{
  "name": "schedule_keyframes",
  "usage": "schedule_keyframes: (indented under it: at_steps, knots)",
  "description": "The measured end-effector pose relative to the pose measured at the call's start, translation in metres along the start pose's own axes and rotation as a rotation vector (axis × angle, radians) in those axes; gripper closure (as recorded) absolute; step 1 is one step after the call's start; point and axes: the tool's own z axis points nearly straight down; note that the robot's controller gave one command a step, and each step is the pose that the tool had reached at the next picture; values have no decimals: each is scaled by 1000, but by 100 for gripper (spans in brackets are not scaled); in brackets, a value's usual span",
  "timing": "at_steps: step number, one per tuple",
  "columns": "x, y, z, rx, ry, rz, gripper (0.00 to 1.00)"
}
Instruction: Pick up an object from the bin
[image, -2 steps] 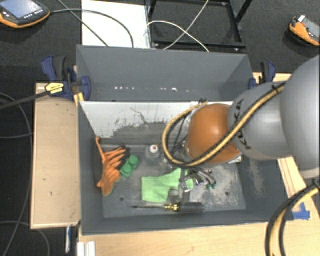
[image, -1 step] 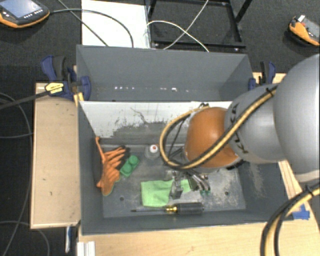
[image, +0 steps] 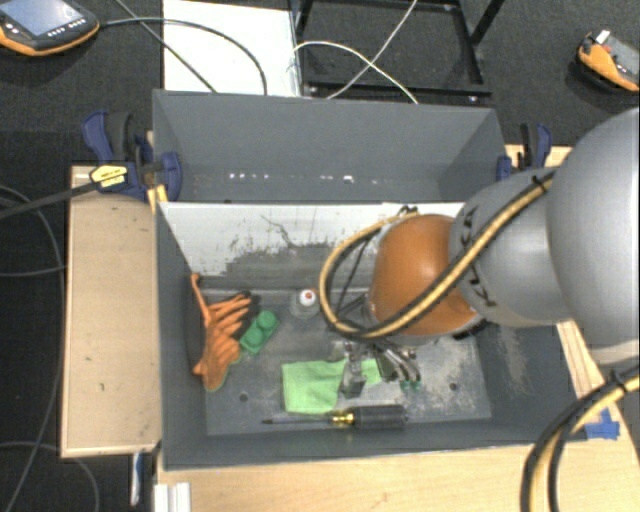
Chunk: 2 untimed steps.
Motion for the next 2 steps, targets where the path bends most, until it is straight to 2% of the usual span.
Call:
schedule_keyframes:
  at_steps: [2]
  knots:
    - [2, 0, -16, 0, 4, 0, 100]
